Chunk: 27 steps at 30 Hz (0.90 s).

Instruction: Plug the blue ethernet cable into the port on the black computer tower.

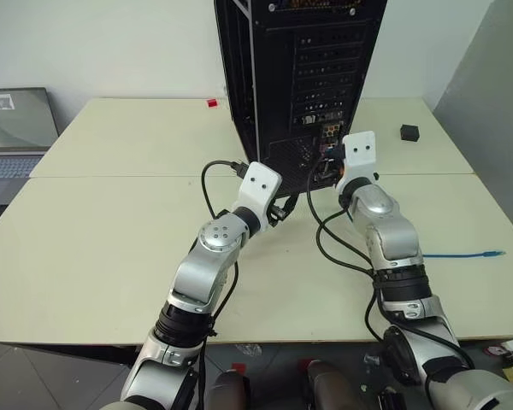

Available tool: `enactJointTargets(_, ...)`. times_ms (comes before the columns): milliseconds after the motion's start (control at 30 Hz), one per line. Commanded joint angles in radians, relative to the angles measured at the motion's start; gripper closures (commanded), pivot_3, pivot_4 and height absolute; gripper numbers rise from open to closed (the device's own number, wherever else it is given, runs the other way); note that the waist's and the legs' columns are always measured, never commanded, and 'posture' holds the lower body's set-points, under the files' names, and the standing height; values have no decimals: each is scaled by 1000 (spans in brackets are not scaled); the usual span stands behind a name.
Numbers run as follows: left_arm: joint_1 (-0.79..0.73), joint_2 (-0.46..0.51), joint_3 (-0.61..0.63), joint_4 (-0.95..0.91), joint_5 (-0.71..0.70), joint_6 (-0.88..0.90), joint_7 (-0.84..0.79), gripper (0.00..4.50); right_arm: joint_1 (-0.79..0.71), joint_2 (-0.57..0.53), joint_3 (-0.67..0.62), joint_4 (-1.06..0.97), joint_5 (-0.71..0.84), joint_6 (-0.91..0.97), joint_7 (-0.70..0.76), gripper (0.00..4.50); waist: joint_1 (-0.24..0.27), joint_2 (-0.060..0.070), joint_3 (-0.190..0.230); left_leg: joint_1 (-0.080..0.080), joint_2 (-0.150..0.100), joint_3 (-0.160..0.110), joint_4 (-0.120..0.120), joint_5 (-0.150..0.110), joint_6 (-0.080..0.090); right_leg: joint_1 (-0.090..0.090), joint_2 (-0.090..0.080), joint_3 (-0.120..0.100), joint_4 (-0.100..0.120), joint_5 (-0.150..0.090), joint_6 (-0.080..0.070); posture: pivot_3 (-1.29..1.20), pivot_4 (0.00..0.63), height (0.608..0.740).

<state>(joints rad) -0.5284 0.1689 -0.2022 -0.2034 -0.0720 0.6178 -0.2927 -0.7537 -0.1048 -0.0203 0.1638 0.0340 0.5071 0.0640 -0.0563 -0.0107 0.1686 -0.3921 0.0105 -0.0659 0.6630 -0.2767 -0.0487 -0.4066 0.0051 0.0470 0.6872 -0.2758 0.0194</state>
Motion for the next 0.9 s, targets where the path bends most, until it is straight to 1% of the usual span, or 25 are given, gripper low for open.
enactJointTargets(33, -17, -10, 9, -31, 2, -13, 4, 1197, -62, 15, -7, -12, 4, -25, -13, 4500, -3, 0, 0, 0, 0, 0, 0, 0, 0, 0, 0, 0, 0, 0, 0, 0, 150, 740)
enactJointTargets(400, -22, -22, 14, -38, 1, 4, 5, 1197, -99, 52, 11, 79, -23, -83, -53, 4500, -10, 0, 0, 3, 0, 2, 0, 0, 0, 0, 1, 3, 2, 0, 0, 0, 150, 740)
enactJointTargets(533, -23, -24, 15, -39, 3, 6, 7, 1197, -108, 55, 12, 110, -27, -105, -54, 4500, -15, 0, 0, 6, 0, 5, -1, 0, 0, 0, 2, 7, 3, 0, 0, 0, 150, 740)
enactJointTargets(700, -14, -15, 20, -37, 4, 3, 4, 1197, -75, 31, 24, 100, -22, -122, -2, 4500, -20, 0, 0, 9, 0, 11, -1, 0, 0, 0, 6, 17, 5, 0, 0, 0, 150, 740)
enactJointTargets(767, -12, -10, 23, -32, 6, 0, 2, 1181, -51, 11, 27, 82, -21, -125, 20, 3812, -20, 0, 0, 9, 0, 12, -2, 0, 0, 0, 6, 18, 5, 0, 0, 0, 150, 740)
enactJointTargets(800, -12, -8, 24, -30, 6, -1, 1, 1181, -41, 4, 28, 73, -21, -123, 28, 3726, -19, 0, 0, 9, 0, 12, -2, 0, 0, 0, 6, 18, 4, 0, 0, 0, 150, 740)
enactJointTargets(833, -12, -6, 24, -28, 6, -2, 0, 1181, -30, -5, 28, 63, -21, -119, 37, 3442, -18, 0, 0, 9, 0, 12, -2, 0, 0, 0, 6, 18, 4, 0, 0, 0, 150, 740)
enactJointTargets(900, -14, -2, 27, -23, 6, -4, -4, 1181, -14, -16, 28, 46, -19, -112, 48, 3054, -16, 0, 0, 8, 1, 12, -2, 0, 0, 0, 6, 18, 3, 0, 0, 0, 150, 740)
